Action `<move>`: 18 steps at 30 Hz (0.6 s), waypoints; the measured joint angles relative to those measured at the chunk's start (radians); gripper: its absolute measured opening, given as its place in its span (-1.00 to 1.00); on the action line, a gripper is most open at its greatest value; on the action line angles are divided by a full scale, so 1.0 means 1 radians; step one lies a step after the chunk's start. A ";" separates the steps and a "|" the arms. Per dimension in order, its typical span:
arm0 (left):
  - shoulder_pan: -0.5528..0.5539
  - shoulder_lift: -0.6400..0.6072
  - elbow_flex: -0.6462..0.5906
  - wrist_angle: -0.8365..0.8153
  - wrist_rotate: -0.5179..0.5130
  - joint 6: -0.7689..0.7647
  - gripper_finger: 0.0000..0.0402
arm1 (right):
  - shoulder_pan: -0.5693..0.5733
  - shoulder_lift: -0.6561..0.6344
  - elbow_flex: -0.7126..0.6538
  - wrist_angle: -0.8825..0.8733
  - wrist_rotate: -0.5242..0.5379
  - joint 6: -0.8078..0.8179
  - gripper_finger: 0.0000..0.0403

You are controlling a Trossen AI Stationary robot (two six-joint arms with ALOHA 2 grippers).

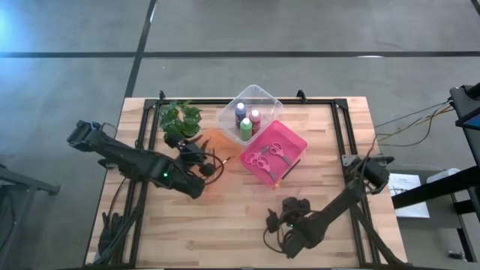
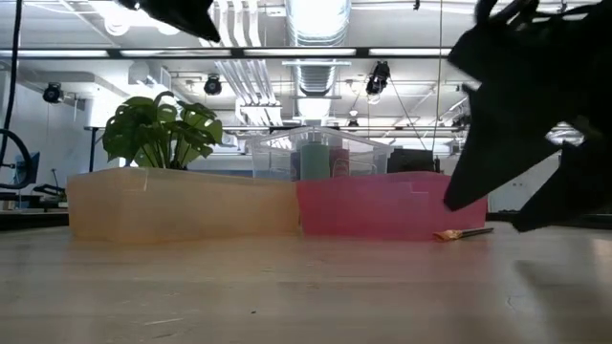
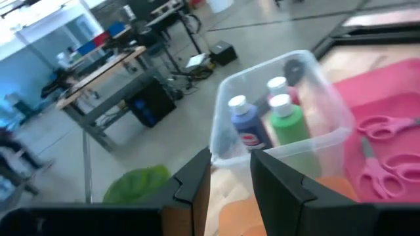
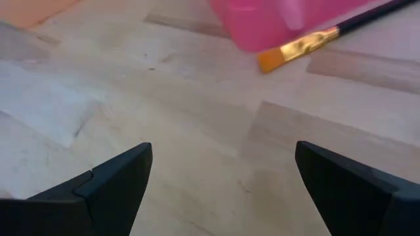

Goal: Pick & Place Paint Supplies
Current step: Put the black paint brush into the yellow bin

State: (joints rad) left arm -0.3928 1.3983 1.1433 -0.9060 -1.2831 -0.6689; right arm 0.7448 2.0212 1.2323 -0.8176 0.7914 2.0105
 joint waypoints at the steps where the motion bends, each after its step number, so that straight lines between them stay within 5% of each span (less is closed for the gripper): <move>1: 0.002 -0.011 -0.019 -0.004 -0.009 -0.032 -0.42 | -0.004 0.020 0.014 -0.002 0.000 0.004 0.84; 6: 0.006 -0.085 -0.139 -0.001 -0.019 -0.149 -0.42 | -0.033 0.107 0.093 -0.024 0.002 -0.008 0.84; 18: 0.007 -0.225 -0.315 0.128 0.066 -0.142 -0.42 | -0.074 0.205 0.133 -0.197 0.018 0.008 0.84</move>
State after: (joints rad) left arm -0.3855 1.1728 0.8283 -0.7779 -1.2173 -0.8113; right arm 0.6706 2.2261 1.3653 -1.0146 0.8098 2.0184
